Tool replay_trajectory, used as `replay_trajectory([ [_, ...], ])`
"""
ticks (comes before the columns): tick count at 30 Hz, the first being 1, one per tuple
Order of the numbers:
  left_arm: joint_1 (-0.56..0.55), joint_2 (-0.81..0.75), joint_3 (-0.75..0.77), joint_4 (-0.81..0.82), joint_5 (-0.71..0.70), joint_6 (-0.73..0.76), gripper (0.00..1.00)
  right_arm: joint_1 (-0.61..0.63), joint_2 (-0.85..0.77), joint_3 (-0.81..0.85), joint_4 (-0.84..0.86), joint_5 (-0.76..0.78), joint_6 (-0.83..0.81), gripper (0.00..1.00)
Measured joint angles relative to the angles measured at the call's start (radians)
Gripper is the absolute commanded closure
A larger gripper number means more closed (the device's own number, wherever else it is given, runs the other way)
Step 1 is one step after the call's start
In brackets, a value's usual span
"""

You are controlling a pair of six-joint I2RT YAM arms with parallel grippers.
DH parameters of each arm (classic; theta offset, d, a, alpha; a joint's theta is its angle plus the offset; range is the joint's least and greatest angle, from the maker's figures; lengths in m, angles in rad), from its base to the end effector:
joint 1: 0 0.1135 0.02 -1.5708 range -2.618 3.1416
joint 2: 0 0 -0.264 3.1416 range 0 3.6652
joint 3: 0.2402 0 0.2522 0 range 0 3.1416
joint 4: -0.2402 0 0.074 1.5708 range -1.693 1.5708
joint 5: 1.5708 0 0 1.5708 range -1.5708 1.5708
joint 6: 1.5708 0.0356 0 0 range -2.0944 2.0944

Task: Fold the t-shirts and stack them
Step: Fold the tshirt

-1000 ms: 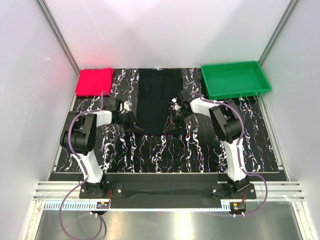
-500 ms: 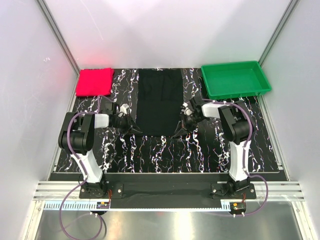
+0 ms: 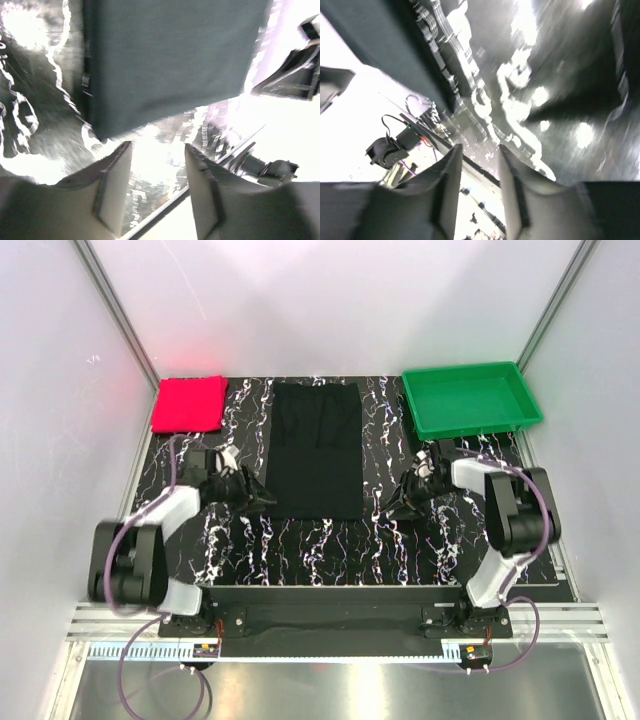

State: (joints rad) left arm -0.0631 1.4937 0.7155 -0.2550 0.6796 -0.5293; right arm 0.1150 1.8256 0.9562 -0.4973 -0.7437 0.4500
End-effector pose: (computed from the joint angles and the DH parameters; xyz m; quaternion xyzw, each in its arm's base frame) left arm 0.2664 -0.0393 0.1601 -0.1238 0.9048 -0.3804 0.1457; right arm 0.3059 0.0596 0.1224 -0.1180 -0.9200 -0.3736 0.0096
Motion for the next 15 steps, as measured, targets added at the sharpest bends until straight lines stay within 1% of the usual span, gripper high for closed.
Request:
replay_trajectory([
  [4, 0.0, -0.212, -0.027, -0.01, -0.037, -0.056, 0.42, 0.003, -0.141, -0.062, 0.009, 0.023, 0.052, 0.48],
  [6, 0.0, -0.319, -0.072, -0.006, -0.06, -0.104, 0.41, 0.005, -0.216, -0.114, 0.048, 0.027, 0.115, 0.4],
  [9, 0.0, -0.46, -0.179, 0.002, -0.11, -0.194, 0.41, 0.013, -0.346, -0.238, 0.155, 0.046, 0.243, 0.36],
  [12, 0.002, -0.517, -0.304, 0.034, -0.146, -0.318, 0.42, 0.061, -0.441, -0.341, 0.241, 0.09, 0.381, 0.35],
  [15, 0.004, -0.512, -0.451, 0.135, -0.172, -0.46, 0.41, 0.164, -0.466, -0.386, 0.312, 0.163, 0.512, 0.37],
])
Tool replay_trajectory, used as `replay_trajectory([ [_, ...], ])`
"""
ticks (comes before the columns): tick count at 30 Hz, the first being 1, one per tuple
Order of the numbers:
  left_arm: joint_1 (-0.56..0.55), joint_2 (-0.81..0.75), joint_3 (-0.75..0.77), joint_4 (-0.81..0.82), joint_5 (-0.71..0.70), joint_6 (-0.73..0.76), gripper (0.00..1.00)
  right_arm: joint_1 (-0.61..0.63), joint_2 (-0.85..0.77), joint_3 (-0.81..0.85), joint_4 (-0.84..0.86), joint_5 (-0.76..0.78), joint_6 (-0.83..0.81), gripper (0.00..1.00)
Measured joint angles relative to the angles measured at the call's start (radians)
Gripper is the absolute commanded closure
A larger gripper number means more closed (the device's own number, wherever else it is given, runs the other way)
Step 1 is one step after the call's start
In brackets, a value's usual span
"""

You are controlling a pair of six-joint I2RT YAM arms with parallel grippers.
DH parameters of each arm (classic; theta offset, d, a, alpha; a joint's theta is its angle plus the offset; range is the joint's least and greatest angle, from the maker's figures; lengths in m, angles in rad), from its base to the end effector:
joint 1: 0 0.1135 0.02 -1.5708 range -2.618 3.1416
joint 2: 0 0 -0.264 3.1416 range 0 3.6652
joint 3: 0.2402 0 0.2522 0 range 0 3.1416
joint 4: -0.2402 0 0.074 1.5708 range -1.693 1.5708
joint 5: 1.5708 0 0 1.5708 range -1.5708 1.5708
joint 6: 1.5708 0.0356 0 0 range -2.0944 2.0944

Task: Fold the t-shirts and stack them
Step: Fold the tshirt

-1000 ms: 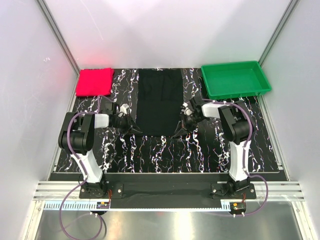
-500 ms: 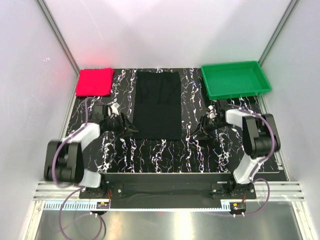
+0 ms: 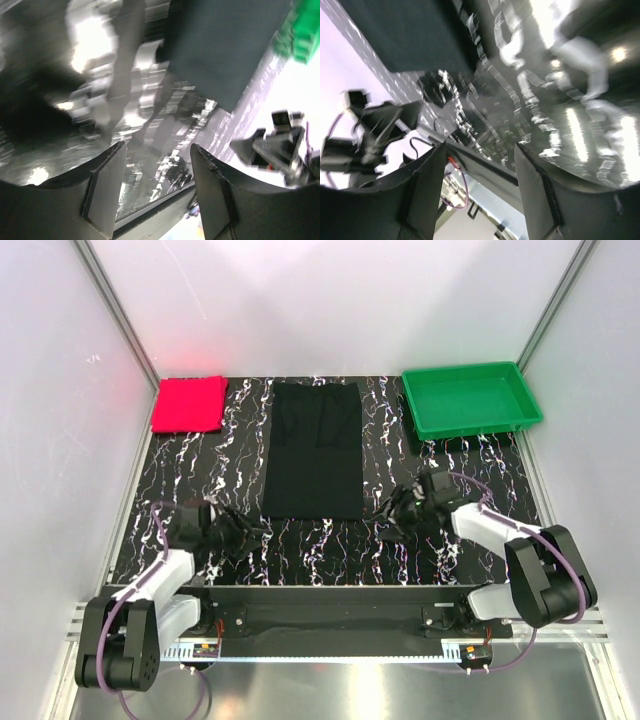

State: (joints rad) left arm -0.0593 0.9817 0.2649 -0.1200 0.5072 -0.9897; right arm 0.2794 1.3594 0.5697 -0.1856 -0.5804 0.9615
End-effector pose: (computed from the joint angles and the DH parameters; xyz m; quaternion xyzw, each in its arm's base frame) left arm 0.1665 -0.0272 0.1393 -0.3249 0.8479 -0.3766 0.1834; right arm 0.2233 0.0844 0.1540 0.2273 0.8913 0.3860 0.0697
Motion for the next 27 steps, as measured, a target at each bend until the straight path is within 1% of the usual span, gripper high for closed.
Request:
replay_trajectory([
  [1, 0.0, 0.006, -0.037, 0.024, -0.011, -0.043, 0.41, 0.039, 0.001, -0.006, 0.021, 0.024, 0.038, 0.39],
  [3, 0.001, 0.016, -0.074, 0.077, -0.016, -0.113, 0.41, 0.111, 0.006, -0.013, 0.068, 0.071, 0.105, 0.39],
  [6, 0.0, 0.026, -0.075, 0.156, -0.074, -0.151, 0.42, 0.174, 0.011, -0.026, 0.13, 0.143, 0.179, 0.4],
  [10, 0.002, 0.081, -0.065, 0.205, -0.132, -0.185, 0.46, 0.178, 0.011, -0.062, 0.182, 0.233, 0.252, 0.45],
  [15, 0.002, 0.155, -0.04, 0.247, -0.169, -0.244, 0.5, 0.179, 0.046, -0.073, 0.218, 0.294, 0.314, 0.46],
  [21, 0.002, 0.256, 0.003, 0.3, -0.175, -0.288, 0.51, 0.182, 0.143, -0.063, 0.332, 0.28, 0.358, 0.47],
  [27, 0.001, 0.305, 0.034, 0.307, -0.179, -0.295, 0.54, 0.184, 0.168, -0.059, 0.371, 0.281, 0.385, 0.47],
])
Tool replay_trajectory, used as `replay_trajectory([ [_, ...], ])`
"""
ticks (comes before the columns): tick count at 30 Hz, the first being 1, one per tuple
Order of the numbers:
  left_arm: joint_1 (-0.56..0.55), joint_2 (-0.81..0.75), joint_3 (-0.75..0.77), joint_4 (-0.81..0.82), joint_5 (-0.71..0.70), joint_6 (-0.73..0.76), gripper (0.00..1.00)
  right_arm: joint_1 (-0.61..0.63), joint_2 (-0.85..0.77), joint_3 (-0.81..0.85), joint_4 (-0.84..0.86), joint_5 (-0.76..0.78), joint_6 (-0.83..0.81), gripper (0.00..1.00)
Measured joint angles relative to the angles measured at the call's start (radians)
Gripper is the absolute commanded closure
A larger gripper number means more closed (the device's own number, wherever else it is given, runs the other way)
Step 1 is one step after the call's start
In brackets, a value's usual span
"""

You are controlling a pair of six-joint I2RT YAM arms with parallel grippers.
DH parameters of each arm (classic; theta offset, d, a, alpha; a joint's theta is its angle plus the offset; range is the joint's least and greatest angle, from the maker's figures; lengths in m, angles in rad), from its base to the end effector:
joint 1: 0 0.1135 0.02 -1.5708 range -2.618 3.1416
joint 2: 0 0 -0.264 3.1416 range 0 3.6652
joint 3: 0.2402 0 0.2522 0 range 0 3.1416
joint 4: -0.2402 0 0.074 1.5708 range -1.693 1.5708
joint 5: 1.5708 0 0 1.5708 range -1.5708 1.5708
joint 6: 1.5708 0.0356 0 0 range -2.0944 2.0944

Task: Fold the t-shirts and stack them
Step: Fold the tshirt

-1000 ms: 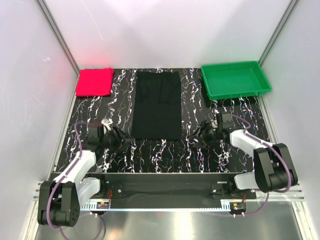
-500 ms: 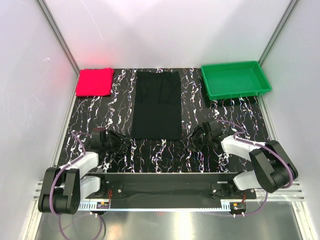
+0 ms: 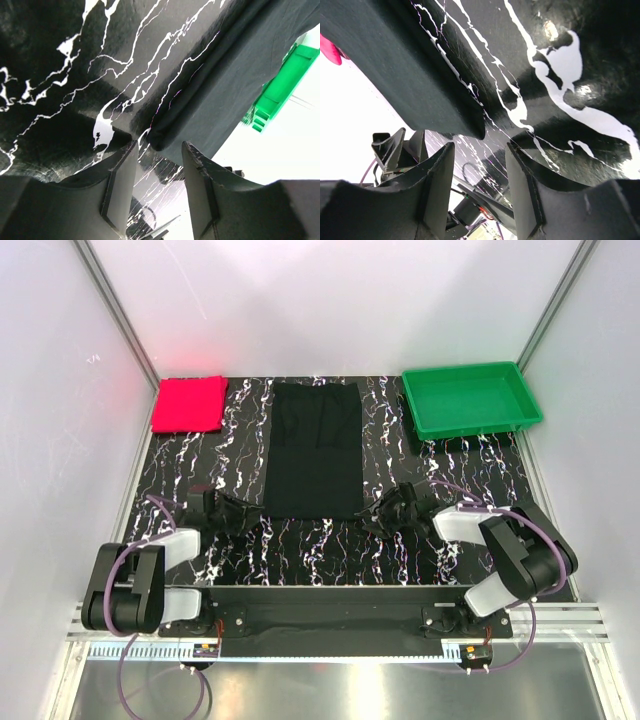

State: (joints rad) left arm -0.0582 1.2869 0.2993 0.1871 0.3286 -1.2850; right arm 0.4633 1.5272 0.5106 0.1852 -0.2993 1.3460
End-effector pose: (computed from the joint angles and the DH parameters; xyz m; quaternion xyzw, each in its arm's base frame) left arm 0.2050 -0.0235 0.1182 -0.4760 0.7830 -0.3493 0.1958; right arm 0.2290 0.1261 0.1207 0.3451 0.8567 0.3668 0.1115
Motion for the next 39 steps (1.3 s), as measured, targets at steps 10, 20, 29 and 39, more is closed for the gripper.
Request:
replay_trajectory([
  [10, -0.003, 0.064, 0.039, 0.006, 0.0, -0.015, 0.56, 0.001, 0.056, 0.017, 0.07, -0.002, 0.047, 0.48],
  [20, -0.007, 0.074, 0.06, -0.022, 0.0, -0.016, 0.56, 0.001, 0.076, 0.023, 0.095, 0.0, 0.072, 0.49],
  [29, -0.057, 0.031, 0.063, -0.1, -0.036, -0.023, 0.57, 0.002, 0.079, 0.023, 0.097, 0.003, 0.091, 0.5],
  [39, -0.063, 0.096, 0.09, -0.064, -0.022, -0.052, 0.6, 0.003, 0.089, 0.023, 0.11, 0.003, 0.099, 0.52],
])
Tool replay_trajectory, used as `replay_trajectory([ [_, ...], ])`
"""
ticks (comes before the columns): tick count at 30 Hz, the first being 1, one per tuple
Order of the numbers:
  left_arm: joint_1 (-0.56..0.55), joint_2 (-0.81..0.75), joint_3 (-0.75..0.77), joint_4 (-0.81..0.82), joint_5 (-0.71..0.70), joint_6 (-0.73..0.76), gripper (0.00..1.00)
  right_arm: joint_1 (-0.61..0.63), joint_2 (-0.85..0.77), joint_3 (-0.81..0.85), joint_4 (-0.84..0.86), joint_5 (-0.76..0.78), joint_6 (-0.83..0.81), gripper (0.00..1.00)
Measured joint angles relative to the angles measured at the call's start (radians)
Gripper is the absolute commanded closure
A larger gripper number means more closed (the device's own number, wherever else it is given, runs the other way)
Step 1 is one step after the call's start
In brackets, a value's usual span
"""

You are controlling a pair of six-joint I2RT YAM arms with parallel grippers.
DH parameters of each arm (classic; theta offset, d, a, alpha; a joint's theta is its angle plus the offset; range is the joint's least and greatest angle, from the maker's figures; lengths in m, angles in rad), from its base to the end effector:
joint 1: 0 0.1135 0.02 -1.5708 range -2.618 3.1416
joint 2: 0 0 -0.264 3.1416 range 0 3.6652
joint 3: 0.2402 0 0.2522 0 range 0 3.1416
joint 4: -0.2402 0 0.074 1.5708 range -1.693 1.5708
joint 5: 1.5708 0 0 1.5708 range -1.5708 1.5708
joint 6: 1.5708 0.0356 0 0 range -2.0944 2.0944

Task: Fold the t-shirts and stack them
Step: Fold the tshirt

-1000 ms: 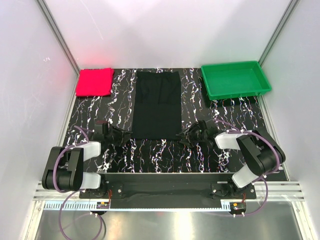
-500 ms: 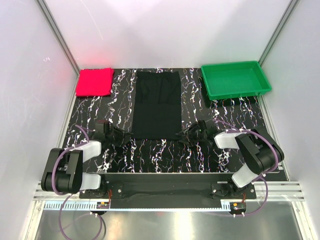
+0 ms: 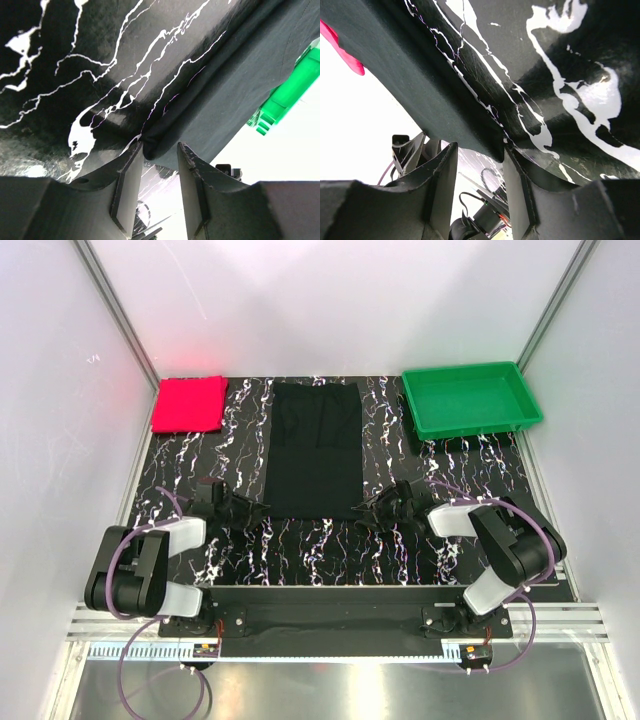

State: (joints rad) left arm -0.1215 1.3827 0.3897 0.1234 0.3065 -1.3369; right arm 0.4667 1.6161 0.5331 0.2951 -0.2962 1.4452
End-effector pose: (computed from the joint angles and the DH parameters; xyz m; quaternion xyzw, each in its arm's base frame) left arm 0.2214 -0.0379 0.1179 -0.4869 0.7919 -0.3331 0.1576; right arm 0.2418 0.1335 0.1124 0.3800 0.8334 0.3869 0.1063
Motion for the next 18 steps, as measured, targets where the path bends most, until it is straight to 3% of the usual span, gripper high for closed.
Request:
replay_trajectory([
  [8, 0.0, 0.007, 0.0, 0.01, 0.0, -0.008, 0.62, 0.0, 0.011, 0.001, 0.011, 0.0, 0.004, 0.57],
  [13, 0.0, 0.014, -0.001, 0.018, 0.001, -0.008, 0.67, 0.003, 0.034, 0.008, 0.027, -0.002, 0.011, 0.64],
  [15, 0.0, 0.017, -0.003, 0.022, 0.0, -0.008, 0.75, 0.003, 0.04, 0.011, 0.028, -0.002, 0.01, 0.71],
  [16, 0.0, 0.021, -0.005, 0.026, -0.001, -0.008, 0.79, 0.003, 0.044, 0.012, 0.03, -0.001, 0.01, 0.78],
  [17, 0.002, 0.024, -0.006, 0.028, 0.0, -0.008, 0.91, 0.003, 0.048, 0.013, 0.03, -0.001, 0.008, 0.9],
  [18, 0.003, 0.028, -0.006, 0.03, -0.001, -0.008, 0.97, 0.003, 0.053, 0.013, 0.03, 0.0, 0.005, 0.94],
])
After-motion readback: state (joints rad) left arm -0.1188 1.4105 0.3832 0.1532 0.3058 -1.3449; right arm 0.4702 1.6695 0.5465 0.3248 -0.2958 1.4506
